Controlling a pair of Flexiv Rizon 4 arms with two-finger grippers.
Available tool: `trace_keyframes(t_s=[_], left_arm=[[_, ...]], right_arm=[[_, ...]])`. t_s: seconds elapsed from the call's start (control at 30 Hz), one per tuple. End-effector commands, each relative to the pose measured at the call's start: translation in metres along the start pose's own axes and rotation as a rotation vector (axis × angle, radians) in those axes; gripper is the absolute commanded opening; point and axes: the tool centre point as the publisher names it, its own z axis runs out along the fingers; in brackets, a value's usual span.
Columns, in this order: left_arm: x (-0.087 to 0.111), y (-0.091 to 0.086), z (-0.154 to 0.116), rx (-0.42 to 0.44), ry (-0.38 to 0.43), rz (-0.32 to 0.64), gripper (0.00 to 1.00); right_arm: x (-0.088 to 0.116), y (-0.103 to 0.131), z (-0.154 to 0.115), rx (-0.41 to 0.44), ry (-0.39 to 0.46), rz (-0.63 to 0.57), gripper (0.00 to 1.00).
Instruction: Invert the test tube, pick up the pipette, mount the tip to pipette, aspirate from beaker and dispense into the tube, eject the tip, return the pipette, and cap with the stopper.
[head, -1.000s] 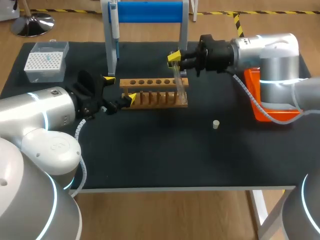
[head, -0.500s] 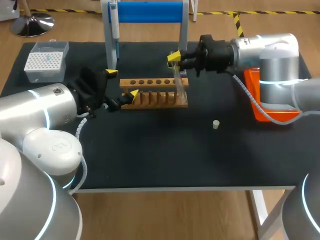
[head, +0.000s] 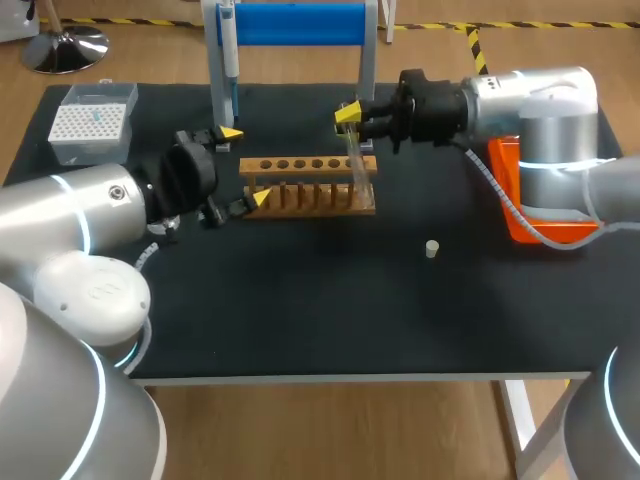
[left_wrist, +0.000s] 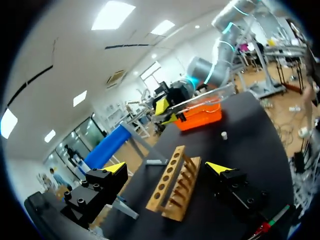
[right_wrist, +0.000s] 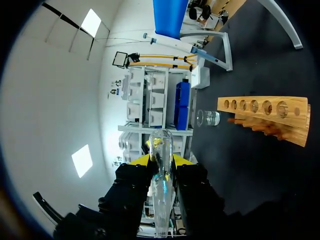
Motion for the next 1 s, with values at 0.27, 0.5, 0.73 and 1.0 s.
trace_keyframes(t_s=[0.27, 0.5, 0.73, 1.0], left_arm=[[0.002, -0.01, 0.012, 0.478, -0.102, 0.556, 1.0], [0.007, -0.013, 0.025, 0.604, -0.07, 0.811, 1.0], [0.001, -0.018, 0.027, 0.675, -0.101, 0.935, 1.0], [-0.002, -0.022, 0.031, 0.778, -0.063, 0.981, 1.0]], right_arm=[[0.001, 0.0, -0.001, 0.001, -0.004, 0.0, 0.0], [0.001, 0.0, -0.001, 0.001, -0.004, 0.0, 0.0], [0.001, 0.0, -0.001, 0.001, -0.004, 0.0, 0.0], [0.001, 0.0, -0.001, 0.001, -0.004, 0.0, 0.0]])
